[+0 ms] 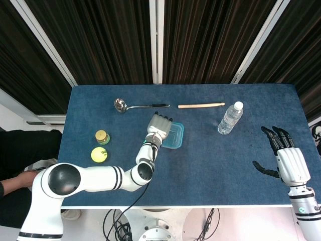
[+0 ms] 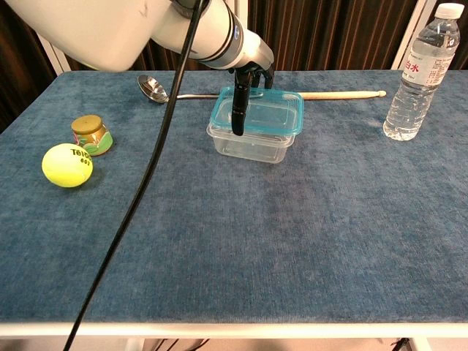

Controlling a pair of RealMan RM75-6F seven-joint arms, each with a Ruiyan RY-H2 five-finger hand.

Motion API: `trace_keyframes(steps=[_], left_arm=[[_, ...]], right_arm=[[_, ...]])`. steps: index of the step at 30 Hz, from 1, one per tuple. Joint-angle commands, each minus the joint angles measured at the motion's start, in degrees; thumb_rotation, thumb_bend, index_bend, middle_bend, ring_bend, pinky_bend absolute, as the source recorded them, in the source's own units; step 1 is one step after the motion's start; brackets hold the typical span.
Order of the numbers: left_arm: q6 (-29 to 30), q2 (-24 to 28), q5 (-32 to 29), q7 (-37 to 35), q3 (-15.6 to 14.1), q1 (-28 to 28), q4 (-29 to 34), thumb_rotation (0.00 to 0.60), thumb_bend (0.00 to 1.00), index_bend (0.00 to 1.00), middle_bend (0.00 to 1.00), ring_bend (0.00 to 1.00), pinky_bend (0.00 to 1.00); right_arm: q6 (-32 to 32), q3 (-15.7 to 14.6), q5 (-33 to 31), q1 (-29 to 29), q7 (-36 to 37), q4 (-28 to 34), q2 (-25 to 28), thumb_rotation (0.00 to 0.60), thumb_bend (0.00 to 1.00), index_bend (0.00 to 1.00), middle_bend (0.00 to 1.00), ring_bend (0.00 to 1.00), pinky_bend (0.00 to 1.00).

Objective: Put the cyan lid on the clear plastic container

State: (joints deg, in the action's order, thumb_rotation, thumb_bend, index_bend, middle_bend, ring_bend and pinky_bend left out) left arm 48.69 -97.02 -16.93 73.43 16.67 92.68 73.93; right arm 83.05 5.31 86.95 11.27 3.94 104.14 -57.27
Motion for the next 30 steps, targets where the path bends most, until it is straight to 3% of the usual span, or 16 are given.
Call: trace_keyframes(steps=[1, 30], left_arm=[[-0.7, -0.9, -0.8, 1.1, -0.2, 0.7, -1.5, 0.6, 0.06, 0.35, 0.29, 0.18, 0.11], [-3.5, -3.3, -3.7, 7.0, -0.5, 2.5, -6.7, 0.6, 0.05, 0.33, 0.27, 0.16, 0.07]], right_arm=[[-0.3, 0.1, -0.2, 0.0, 0.1, -0.1, 0.0, 0.6, 0.12, 0.0, 0.13, 0.06, 0.08], [-0.7, 0.8, -0.8, -0.4, 0.4, -0.3, 0.0, 0.6, 0.12, 0.0, 0.13, 0.06, 0.08]])
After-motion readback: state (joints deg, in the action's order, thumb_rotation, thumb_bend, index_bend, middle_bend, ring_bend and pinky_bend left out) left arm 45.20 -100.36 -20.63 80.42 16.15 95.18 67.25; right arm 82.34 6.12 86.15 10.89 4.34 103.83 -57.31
